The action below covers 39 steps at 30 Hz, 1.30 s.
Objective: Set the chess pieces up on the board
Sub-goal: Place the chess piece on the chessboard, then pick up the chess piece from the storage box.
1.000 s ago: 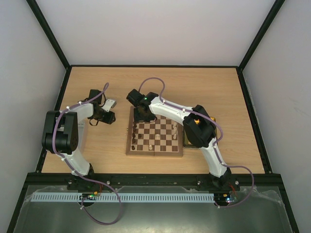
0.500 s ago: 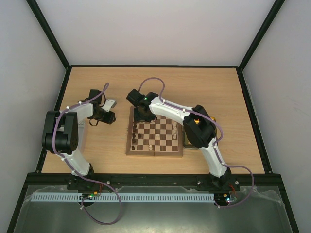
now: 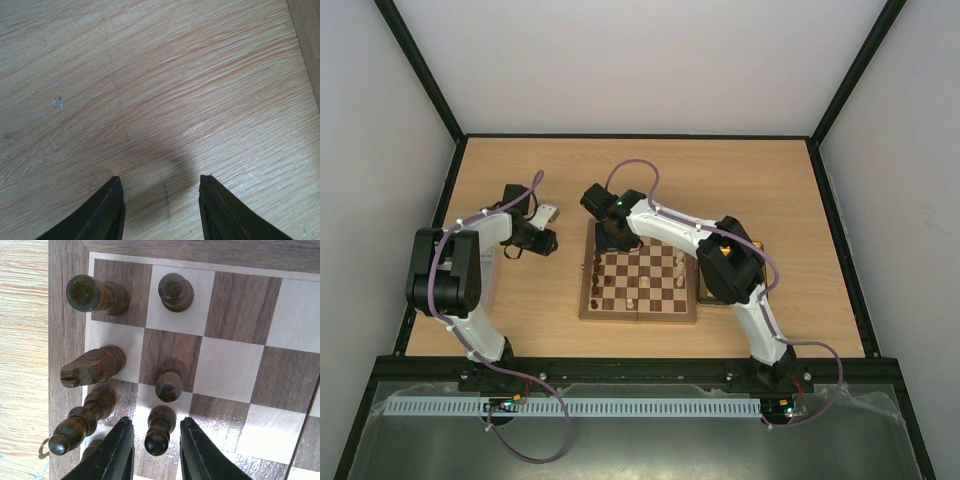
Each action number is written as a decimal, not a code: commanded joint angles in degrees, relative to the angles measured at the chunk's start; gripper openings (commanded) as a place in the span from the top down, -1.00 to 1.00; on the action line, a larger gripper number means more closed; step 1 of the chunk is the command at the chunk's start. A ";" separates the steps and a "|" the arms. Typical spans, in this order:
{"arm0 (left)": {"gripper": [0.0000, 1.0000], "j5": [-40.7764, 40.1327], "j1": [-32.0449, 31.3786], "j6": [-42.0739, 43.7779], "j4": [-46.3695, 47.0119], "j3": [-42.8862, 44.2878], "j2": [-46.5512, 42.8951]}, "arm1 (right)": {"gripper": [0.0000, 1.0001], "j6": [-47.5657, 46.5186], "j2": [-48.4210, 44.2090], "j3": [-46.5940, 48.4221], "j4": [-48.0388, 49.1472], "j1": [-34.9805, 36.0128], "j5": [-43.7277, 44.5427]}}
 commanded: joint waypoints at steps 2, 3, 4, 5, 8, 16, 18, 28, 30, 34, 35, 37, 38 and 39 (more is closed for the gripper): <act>0.13 -0.10 0.40 0.42 -1.90 -0.79 0.75 | 0.51 0.50 -4.09 -0.54 -0.53 -0.53 0.94; 0.12 -0.07 0.41 0.42 -1.91 -0.81 0.77 | 0.51 0.65 -4.89 -1.16 -0.22 -0.74 0.86; 0.13 -0.03 0.42 0.42 -1.89 -0.78 0.70 | 0.51 0.78 -5.72 -1.89 0.13 -0.92 0.78; 0.13 -0.02 0.42 0.42 -1.93 -0.78 0.69 | 0.51 0.88 -6.50 -2.50 0.46 -1.06 0.55; 0.13 -0.02 0.42 0.48 -1.93 -0.74 0.69 | 0.49 0.78 -8.49 -3.84 1.30 -1.38 0.43; 0.13 -0.02 0.33 0.51 -2.12 -0.78 0.43 | 0.49 1.39 -15.63 -10.80 5.79 -2.75 -3.04; 0.13 0.05 0.33 0.60 -2.31 -0.78 0.36 | 0.49 1.63 -18.84 -14.10 6.15 -3.71 -2.55; 0.13 0.51 -0.13 0.69 -2.47 -0.37 0.67 | 0.49 3.39 -40.81 -39.34 1.11 -17.91 10.05; 0.13 0.34 -0.35 0.69 -2.54 -0.19 0.75 | 0.49 3.73 -43.35 -41.99 -1.10 -20.61 12.48; 0.13 0.07 -0.62 0.64 -2.78 -0.08 0.69 | 0.48 3.29 -46.46 -45.91 -4.05 -26.07 14.15; 0.13 0.07 -0.64 0.67 -2.81 -0.08 0.61 | 0.48 3.01 -47.22 -46.93 -4.46 -27.45 13.85; 0.13 0.06 -0.64 0.61 -2.85 -0.16 0.44 | 0.48 2.62 -48.73 -48.67 -5.07 -29.92 13.89; 0.13 0.05 -0.64 0.60 -2.85 -0.17 0.35 | 0.48 2.38 -49.56 -49.60 -5.09 -30.91 13.91; 0.13 0.06 -0.64 0.65 -2.81 -0.17 0.34 | 0.47 2.12 -50.18 -50.13 -5.22 -32.30 13.80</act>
